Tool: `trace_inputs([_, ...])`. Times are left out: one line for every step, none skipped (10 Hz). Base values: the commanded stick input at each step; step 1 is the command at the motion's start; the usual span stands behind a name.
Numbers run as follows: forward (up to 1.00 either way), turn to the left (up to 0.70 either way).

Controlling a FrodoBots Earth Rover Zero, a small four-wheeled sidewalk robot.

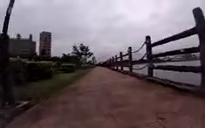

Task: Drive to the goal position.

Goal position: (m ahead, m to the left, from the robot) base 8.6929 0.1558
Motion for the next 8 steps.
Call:
trace_inputs([1.00, 0.00])
trace_inputs([1.00, 0.00])
trace_inputs([1.00, 0.00])
trace_inputs([1.00, 0.00])
trace_inputs([1.00, 0.00])
trace_inputs([1.00, 0.00])
trace_inputs([1.00, 0.00])
trace_inputs([1.00, 0.29])
